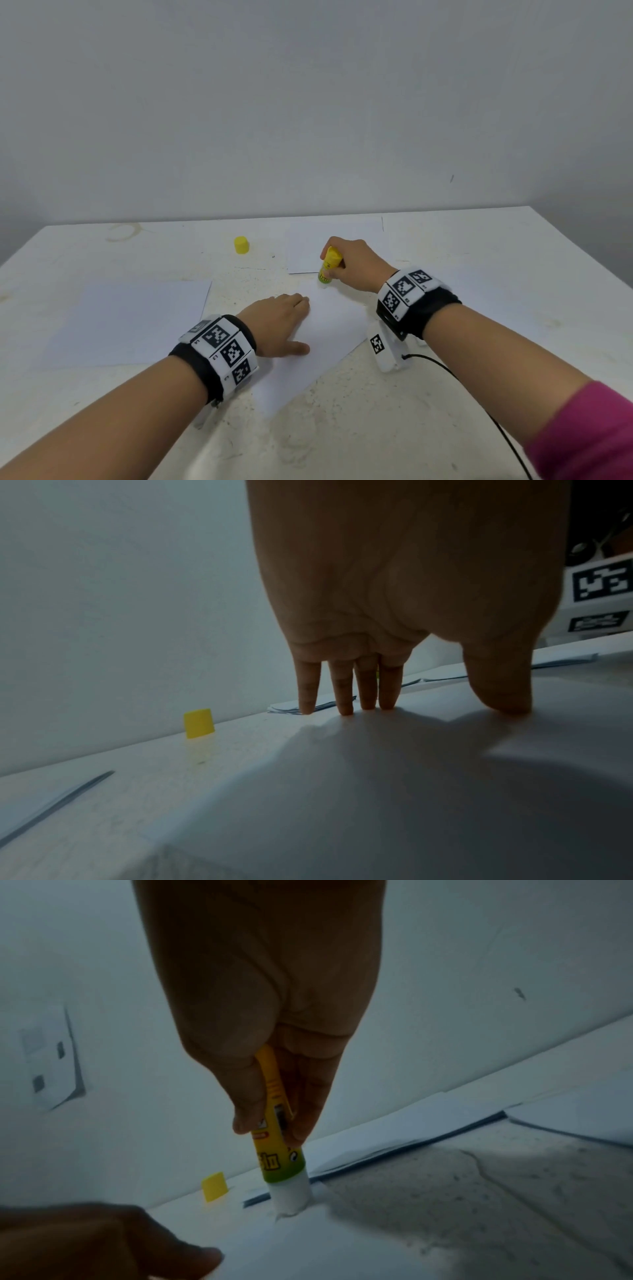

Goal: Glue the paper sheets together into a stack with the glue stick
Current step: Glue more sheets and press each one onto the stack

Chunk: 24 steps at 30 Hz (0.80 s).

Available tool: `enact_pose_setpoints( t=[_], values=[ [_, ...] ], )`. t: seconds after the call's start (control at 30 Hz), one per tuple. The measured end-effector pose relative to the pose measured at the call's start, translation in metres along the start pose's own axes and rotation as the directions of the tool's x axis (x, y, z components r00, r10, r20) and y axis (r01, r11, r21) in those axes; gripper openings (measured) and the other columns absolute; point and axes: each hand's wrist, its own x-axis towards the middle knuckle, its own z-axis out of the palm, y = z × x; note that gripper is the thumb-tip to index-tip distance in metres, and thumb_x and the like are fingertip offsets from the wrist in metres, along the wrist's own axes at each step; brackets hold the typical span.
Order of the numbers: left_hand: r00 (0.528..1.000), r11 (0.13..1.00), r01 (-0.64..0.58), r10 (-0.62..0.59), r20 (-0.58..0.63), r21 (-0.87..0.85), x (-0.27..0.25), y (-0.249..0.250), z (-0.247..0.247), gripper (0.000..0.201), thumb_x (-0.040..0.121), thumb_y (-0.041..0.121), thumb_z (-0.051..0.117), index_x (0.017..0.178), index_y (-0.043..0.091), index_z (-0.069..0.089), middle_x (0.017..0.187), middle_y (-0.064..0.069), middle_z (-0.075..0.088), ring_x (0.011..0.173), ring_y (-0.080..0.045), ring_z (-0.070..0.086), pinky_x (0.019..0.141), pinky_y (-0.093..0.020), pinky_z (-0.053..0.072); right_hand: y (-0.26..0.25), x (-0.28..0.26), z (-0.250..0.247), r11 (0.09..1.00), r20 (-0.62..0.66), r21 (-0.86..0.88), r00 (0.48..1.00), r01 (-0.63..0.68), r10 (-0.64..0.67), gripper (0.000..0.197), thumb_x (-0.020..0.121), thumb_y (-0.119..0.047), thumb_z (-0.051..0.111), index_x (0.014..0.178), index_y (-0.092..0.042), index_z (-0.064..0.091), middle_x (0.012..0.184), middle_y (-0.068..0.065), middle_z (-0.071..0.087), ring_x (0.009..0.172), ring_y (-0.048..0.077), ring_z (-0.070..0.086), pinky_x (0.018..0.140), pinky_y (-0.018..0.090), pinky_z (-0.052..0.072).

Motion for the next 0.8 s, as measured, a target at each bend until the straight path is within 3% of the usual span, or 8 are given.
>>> enact_pose_setpoints(
  t=[0.13,0.3,0.43,0.57,0.63,0.7,0.8],
  values=[
    [1.000,1.000,0.017,-0.017,0.001,0.005,0.002,0.000,-0.002,0.068,0.092,0.054,0.050,0.140,0.010,0.032,0.136,-0.005,0.042,0.118,-0.022,0.045,0.100,-0.035,0.037,-0.001,-0.004,-0.008,0.991,0.101,-0.134,0.995,0.012,0.002,0.026,0.087,-0.015,0.064,0.111,-0.016,0.055,0.101,0.003,0.056,0.088,0.019,0.054,0.071,0.024,0.041],
    [0.999,0.999,-0.010,0.012,-0.036,0.048,0.004,-0.004,-0.001,0.067,0.096,0.042,0.048,0.152,0.023,0.017,0.148,0.000,0.034,0.135,-0.019,0.031,0.109,-0.036,0.026,0.006,-0.030,-0.025,0.971,0.216,-0.232,0.976,0.058,-0.007,0.024,0.086,-0.016,0.067,0.107,-0.020,0.055,0.092,-0.003,0.052,0.084,0.016,0.053,0.062,0.020,0.040],
    [0.998,0.989,-0.042,0.047,-0.033,0.140,0.007,-0.007,-0.001,0.066,0.096,0.047,0.045,0.152,0.028,0.016,0.153,0.001,0.027,0.142,-0.018,0.017,0.111,-0.036,0.024,0.014,-0.050,-0.032,0.968,0.238,-0.243,0.971,0.066,-0.006,0.023,0.087,-0.017,0.067,0.108,-0.018,0.057,0.092,-0.003,0.055,0.080,0.014,0.054,0.068,0.024,0.046],
    [0.998,0.991,-0.042,0.046,-0.034,0.125,0.007,-0.007,-0.003,0.068,0.092,0.054,0.048,0.150,0.030,0.023,0.148,0.003,0.032,0.138,-0.017,0.022,0.110,-0.035,0.026,0.018,-0.056,-0.036,0.967,0.256,-0.249,0.967,0.059,0.006,0.024,0.085,-0.018,0.070,0.106,-0.019,0.058,0.084,-0.011,0.052,0.072,0.004,0.051,0.064,0.021,0.045],
    [0.998,0.991,-0.031,0.038,-0.053,0.129,0.007,-0.005,-0.003,0.069,0.088,0.061,0.051,0.145,0.028,0.032,0.141,0.001,0.036,0.132,-0.018,0.028,0.105,-0.034,0.030,0.018,-0.056,-0.040,0.971,0.235,-0.230,0.972,0.057,-0.002,0.022,0.083,-0.016,0.071,0.103,-0.019,0.059,0.082,-0.014,0.052,0.071,0.001,0.051,0.065,0.021,0.046],
    [0.997,0.990,-0.008,0.019,-0.076,0.142,0.006,-0.001,-0.003,0.072,0.083,0.067,0.052,0.136,0.020,0.041,0.137,-0.002,0.036,0.128,-0.020,0.029,0.103,-0.034,0.033,0.018,-0.054,-0.045,0.994,0.141,-0.100,0.990,0.038,-0.024,0.020,0.082,-0.012,0.071,0.098,-0.018,0.060,0.082,-0.011,0.058,0.070,0.001,0.057,0.065,0.019,0.050],
    [0.996,0.990,-0.019,0.032,-0.088,0.141,0.005,0.003,0.001,0.074,0.083,0.065,0.053,0.130,0.010,0.042,0.151,-0.006,0.020,0.138,-0.023,0.019,0.112,-0.039,0.024,0.017,-0.048,-0.049,0.989,-0.046,0.149,0.999,0.009,-0.003,0.018,0.082,-0.009,0.073,0.094,-0.014,0.061,0.082,-0.002,0.064,0.063,0.005,0.063,0.059,0.013,0.051]
  ],
)
